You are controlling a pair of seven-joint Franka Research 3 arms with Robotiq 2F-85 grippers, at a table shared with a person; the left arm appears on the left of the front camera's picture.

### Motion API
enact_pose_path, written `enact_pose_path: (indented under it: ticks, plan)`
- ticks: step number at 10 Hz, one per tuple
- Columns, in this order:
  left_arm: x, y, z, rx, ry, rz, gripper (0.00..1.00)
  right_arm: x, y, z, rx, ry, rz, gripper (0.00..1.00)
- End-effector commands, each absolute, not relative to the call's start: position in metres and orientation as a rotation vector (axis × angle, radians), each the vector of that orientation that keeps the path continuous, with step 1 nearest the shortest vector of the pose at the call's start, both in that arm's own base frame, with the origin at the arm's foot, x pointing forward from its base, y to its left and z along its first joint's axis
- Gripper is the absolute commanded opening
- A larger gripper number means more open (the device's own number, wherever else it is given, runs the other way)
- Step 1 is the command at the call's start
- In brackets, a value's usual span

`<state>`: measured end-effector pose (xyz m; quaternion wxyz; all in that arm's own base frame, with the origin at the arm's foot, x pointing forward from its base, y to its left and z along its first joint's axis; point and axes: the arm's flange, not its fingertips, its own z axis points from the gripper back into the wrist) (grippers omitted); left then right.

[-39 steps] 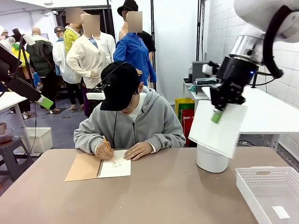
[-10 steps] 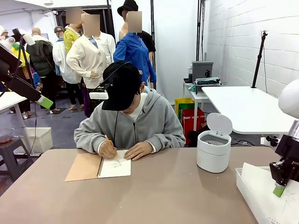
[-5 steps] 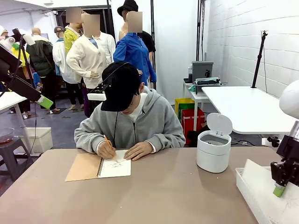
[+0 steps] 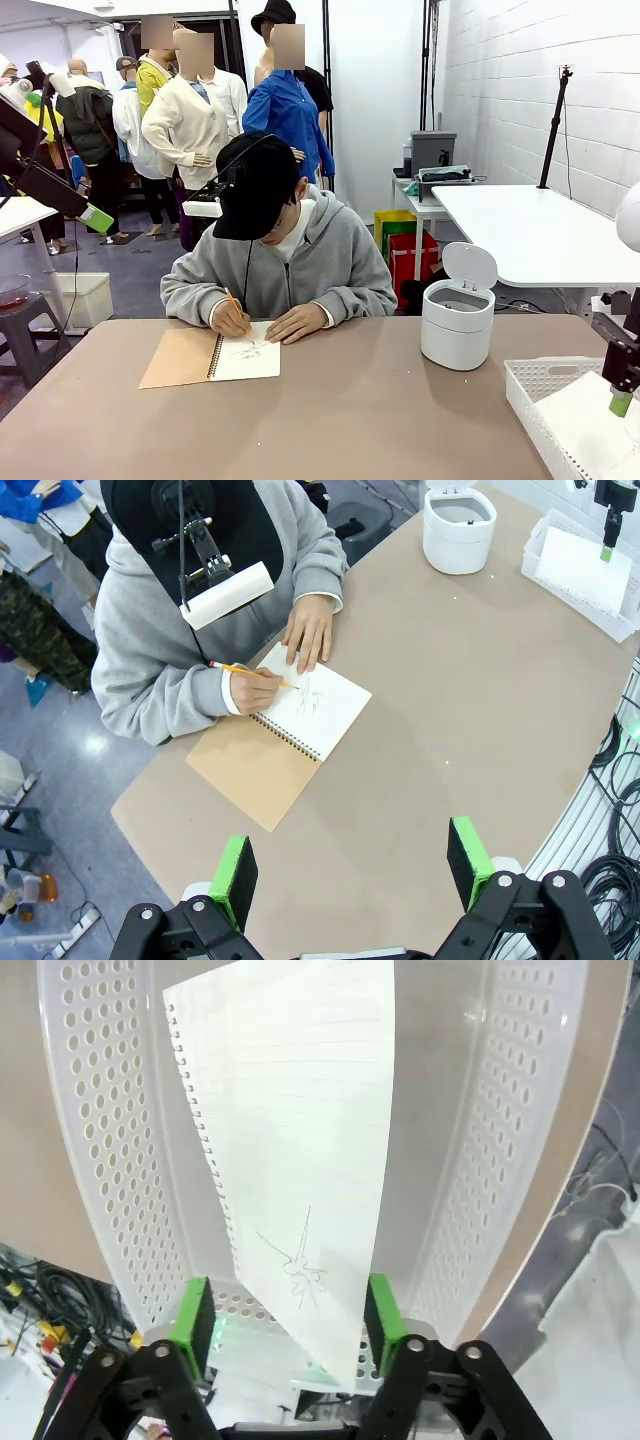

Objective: Sort the paper based on its condition.
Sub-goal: If a person hands you a paper, place it in the Organizing basket , and if it's crumpled, put it in the Trash can.

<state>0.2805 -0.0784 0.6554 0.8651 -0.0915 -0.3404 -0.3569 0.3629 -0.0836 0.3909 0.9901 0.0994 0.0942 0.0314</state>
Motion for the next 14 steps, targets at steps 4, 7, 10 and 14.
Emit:
enact_pose_path:
  ticks: [4, 7, 10, 14]
  plan:
    - [0.28, -0.078, 0.655, -0.2, -0.716, -0.749, 1.0, 0.35, -0.073, 0.431, 0.023, 0.14, 0.075, 1.0]
    - [0.28, -0.078, 0.655, -0.2, -0.716, -0.749, 1.0, 0.346, -0.065, 0.454, 0.031, 0.077, 0.108, 1.0]
    - [0.28, -0.078, 0.655, -0.2, -0.716, -0.749, 1.0, 0.346, -0.066, 0.458, 0.036, 0.064, 0.112, 1.0]
    - [0.28, -0.078, 0.655, -0.2, -0.716, -0.749, 1.0, 0.345, -0.065, 0.461, 0.043, 0.054, 0.12, 1.0]
